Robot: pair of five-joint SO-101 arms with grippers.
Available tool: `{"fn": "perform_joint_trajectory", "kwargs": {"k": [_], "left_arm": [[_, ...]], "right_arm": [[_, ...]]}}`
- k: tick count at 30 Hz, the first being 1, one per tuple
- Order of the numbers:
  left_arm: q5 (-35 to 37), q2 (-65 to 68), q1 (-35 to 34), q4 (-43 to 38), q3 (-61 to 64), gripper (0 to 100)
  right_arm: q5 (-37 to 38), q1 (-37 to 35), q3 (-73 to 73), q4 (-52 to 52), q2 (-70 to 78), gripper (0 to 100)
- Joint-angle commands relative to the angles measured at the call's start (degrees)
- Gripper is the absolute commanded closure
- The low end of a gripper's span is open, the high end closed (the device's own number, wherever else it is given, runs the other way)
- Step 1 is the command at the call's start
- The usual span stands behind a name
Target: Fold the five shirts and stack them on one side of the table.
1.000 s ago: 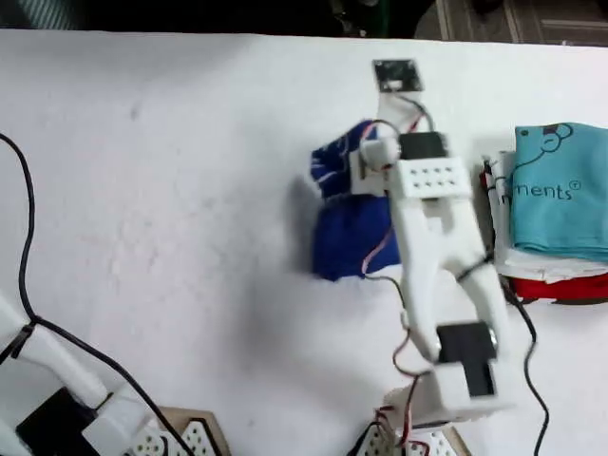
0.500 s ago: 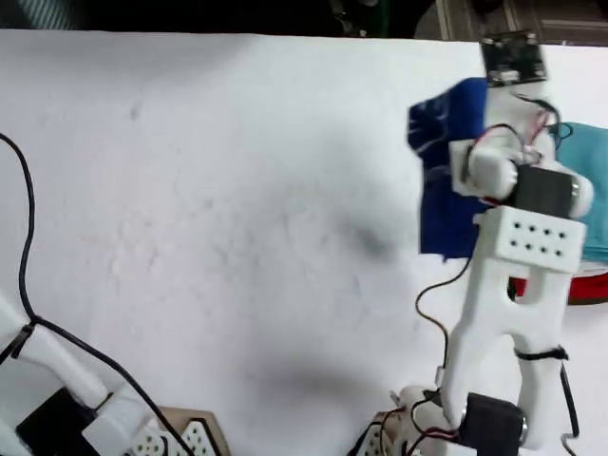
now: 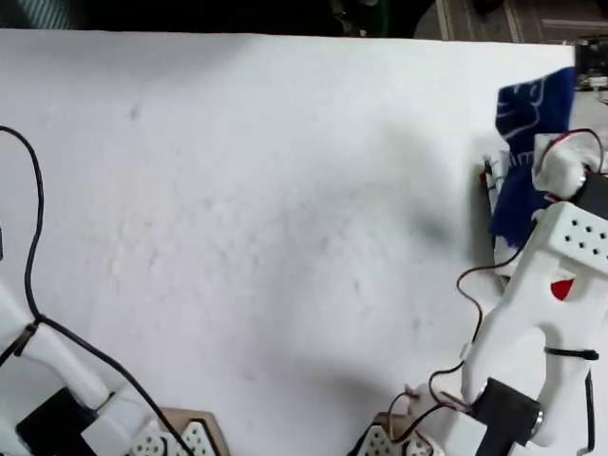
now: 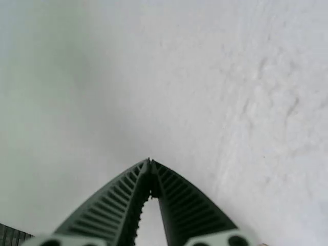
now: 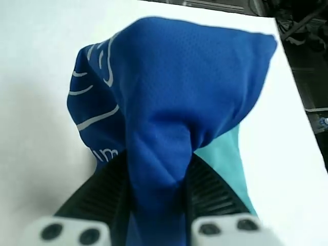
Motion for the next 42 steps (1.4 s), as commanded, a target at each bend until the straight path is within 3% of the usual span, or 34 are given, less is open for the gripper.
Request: {"fn": "perform_joint_trajectory", "kwargs": {"k": [1,10,12,17,19,26,31,34,36,42], "left_arm": [[0.26,-2.07,0.57,-0.88,-2.2,98],[0.09,-2.07,0.31,-0.53,-2.2,98],[0.09,-2.07,0.31,-0.44,-2.2,98],[0.09,-2.07,0.31,-0.44,-2.2,98],[0.09,-2.07,0.31,-0.44,-2.2,98],[0.09,-2.07,0.48,-0.35,-2.2,98],[0.09,-2.07,0.48,-0.35,-2.2,98],[0.09,-2.15,0.31,-0.35,-2.2,98],[0.35,-2.24,0.31,-0.44,-2.81,98],[2.9,-6.11,3.21,-1.67,-12.57,98]], "right_arm": [[0.44,1.1,-0.97,-2.59,1.45,98.1],[6.42,4.0,-1.05,-9.63,8.22,97.1],[7.38,5.05,-1.05,-10.86,9.8,90.6],[7.56,7.43,-1.14,-11.91,12.53,61.5],[7.56,7.87,-2.73,-9.36,12.0,56.7],[7.38,6.2,-10.64,2.86,8.84,69.0],[7.38,4.53,-10.64,7.16,9.1,97.8],[7.3,4.79,-10.55,11.3,8.66,94.8],[7.47,4.44,-10.9,15.52,8.57,98.4],[7.12,1.01,-10.55,30.46,2.68,98.0]]}}
